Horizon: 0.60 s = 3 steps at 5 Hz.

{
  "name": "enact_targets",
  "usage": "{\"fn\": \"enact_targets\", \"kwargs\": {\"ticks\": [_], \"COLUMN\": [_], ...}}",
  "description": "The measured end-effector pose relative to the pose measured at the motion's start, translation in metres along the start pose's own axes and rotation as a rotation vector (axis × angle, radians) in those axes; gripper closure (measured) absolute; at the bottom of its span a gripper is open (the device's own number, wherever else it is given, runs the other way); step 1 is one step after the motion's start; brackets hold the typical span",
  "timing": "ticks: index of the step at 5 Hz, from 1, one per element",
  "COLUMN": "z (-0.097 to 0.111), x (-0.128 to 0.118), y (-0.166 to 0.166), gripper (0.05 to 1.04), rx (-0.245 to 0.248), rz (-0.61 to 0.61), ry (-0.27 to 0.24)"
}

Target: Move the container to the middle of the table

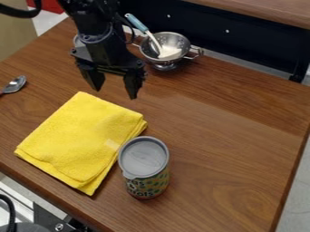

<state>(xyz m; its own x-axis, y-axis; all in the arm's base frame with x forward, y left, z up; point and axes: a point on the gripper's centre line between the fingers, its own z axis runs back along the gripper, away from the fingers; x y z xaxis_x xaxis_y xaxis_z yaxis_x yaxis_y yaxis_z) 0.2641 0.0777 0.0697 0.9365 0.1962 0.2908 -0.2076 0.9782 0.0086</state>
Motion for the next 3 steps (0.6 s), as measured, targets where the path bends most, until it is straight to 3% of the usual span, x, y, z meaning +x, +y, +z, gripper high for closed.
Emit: {"fn": "enact_targets", "kwargs": {"ticks": [2,3], "z": [-0.005,0.002], "x": [-0.013,-0.025], "y": [0.002,0.007], "gripper": [0.088,0.088], "rx": [-0.016,-0.036], "rz": [-0.028,-0.075], "ry": [0.075,0.071]}}
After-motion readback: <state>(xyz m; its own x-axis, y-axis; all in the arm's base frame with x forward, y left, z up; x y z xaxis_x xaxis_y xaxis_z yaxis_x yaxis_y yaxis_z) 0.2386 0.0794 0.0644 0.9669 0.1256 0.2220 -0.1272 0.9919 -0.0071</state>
